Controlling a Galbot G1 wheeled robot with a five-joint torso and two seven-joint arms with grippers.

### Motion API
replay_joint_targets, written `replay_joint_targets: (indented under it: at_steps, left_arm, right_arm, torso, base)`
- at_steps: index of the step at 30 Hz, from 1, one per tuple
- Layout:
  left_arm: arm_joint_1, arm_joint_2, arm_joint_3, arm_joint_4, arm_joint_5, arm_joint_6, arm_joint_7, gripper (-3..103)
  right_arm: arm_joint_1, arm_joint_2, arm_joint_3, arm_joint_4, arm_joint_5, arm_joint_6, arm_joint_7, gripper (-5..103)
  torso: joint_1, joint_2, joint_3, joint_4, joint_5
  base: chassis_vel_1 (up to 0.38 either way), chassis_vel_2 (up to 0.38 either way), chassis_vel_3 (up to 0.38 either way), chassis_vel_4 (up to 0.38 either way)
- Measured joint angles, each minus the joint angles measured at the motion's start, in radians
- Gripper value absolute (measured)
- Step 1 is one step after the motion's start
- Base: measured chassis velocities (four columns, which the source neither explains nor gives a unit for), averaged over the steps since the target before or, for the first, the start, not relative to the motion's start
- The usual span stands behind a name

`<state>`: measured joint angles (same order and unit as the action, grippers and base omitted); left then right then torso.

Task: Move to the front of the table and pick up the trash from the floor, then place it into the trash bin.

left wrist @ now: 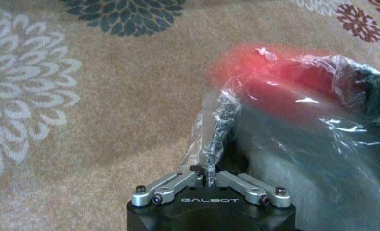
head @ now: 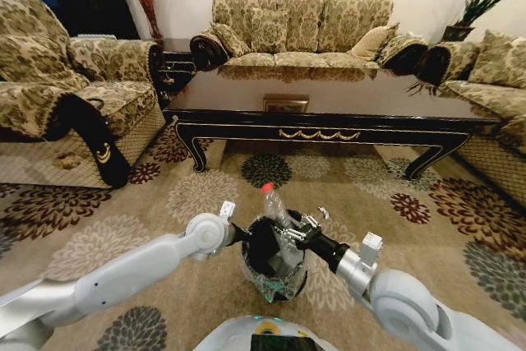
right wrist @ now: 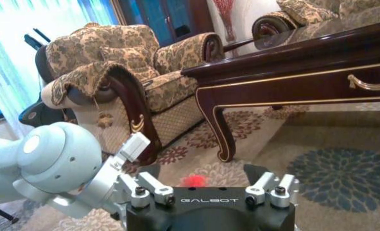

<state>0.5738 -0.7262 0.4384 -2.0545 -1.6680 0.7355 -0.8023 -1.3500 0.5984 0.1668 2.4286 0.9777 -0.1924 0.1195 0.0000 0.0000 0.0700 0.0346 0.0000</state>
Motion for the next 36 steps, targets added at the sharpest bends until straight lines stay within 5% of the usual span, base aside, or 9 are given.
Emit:
replay_joint_targets:
  at_steps: [4,18,28,36]
  left_arm:
    - [0.021,0.004,-0.016,-0.001,0.009,0.000,0.001,0]
    - [0.097,0.032,-0.106,-0.017,0.027,0.000,0.002,0]
    - [0.348,0.077,-0.411,-0.062,0.061,0.000,0.025,0]
    - [0.413,0.081,-0.518,-0.052,0.068,0.000,0.027,0]
  right_arm:
    - [-0.004,0.001,0.000,0.000,-0.004,0.000,-0.001,99]
    - [-0.008,0.020,0.005,-0.015,-0.021,0.005,-0.007,100]
    - [-0.002,0.030,0.018,-0.056,-0.028,0.023,-0.013,100]
    - [-0.007,0.038,0.019,-0.116,-0.071,0.054,-0.038,100]
  torso:
    - [0.000,0.000,0.000,-0.0001,0.0001]
    - [0.000,0.000,0.000,-0.0002,0.0000]
    - [0.000,0.000,0.000,0.0001,-0.0001]
    - [0.000,0.000,0.000,-0.0001,0.0000]
  base:
    - [0.000,0.000,0.000,0.000]
    - [0.000,0.000,0.000,0.000]
    - [0.000,0.000,0.000,0.000]
    - [0.000,0.000,0.000,0.000]
